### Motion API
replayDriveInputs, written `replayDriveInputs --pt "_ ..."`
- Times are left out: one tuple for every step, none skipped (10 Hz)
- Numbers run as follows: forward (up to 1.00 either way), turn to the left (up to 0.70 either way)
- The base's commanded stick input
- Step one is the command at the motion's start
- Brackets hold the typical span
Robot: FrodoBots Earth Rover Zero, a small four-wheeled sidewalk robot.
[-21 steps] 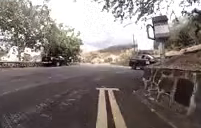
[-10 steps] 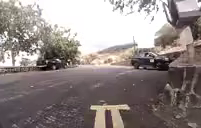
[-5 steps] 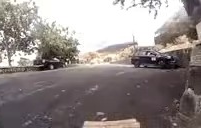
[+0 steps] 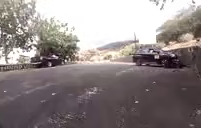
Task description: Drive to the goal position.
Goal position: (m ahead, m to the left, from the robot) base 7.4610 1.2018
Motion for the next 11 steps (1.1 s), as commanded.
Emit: replayDriveInputs --pt "0.85 0.00" --pt "0.85 0.00" --pt "0.85 0.00" --pt "0.85 0.00" --pt "0.85 0.00" --pt "0.85 0.00" --pt "0.85 0.00" --pt "0.85 0.00" --pt "0.85 0.00" --pt "0.85 0.00" --pt "0.85 0.00"
